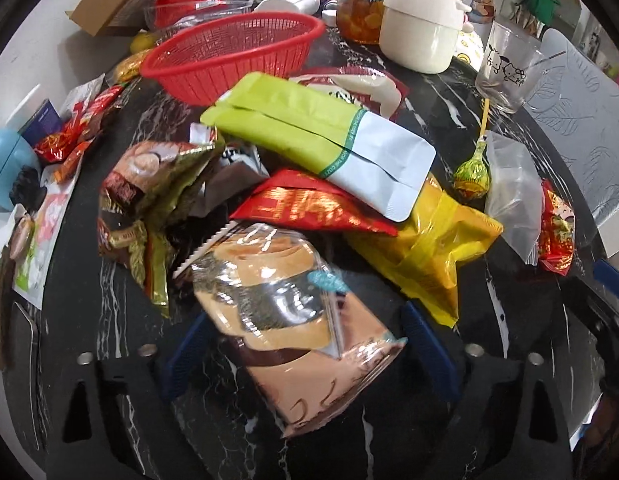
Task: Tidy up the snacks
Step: 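Grasp the red cartoon snack packet with the right tool while the left grasps the brown coffee packet, then lift both packets and carry them over the red mesh basket with both tools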
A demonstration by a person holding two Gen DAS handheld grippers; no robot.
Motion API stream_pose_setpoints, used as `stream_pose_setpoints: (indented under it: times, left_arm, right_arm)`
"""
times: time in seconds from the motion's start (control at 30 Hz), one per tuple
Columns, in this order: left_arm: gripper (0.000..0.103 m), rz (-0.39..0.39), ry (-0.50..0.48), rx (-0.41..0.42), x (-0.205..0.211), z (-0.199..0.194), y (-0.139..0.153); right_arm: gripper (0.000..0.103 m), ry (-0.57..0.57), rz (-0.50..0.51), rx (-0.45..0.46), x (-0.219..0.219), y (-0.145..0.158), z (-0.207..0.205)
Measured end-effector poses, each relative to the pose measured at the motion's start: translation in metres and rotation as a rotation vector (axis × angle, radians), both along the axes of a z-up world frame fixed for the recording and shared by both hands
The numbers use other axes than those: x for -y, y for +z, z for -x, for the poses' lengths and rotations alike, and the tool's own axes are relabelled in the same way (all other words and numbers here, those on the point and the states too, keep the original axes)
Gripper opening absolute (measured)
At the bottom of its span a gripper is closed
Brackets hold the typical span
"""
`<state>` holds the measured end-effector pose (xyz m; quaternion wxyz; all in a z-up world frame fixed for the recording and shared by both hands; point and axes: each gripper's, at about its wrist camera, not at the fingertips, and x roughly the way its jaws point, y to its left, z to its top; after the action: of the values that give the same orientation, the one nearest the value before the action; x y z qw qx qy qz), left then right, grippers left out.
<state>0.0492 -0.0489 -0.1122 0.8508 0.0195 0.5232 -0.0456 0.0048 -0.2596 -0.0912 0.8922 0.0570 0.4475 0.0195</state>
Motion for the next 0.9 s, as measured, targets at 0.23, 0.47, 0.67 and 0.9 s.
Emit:
stream_pose_setpoints:
  times: [0.23,0.47,0.67,0.9]
  left_arm:
    - [0.065,0.016,-0.051,0.013,-0.002,0.007,0.005]
    - [0.061,0.051,-0.084,-0.002,-0.006,0.020,0.009]
    - [0.061,0.049,-0.084,0.009,-0.006,0.021,0.007]
    - [0.057,0.085,-0.094,0.021,-0.011,0.028,0.011]
  right_arm:
    - [0.086,-0.010,-0.026,-0.004,0.007,-0.004,-0.014]
    - [0.060,-0.009,-0.088,-0.017,0.012,-0.009,-0.025]
    - [0.031,0.025,-0.126,-0.010,0.008,-0.011,-0.026]
    - [0.030,0.044,-0.122,0.003,0.001,-0.004,-0.010]
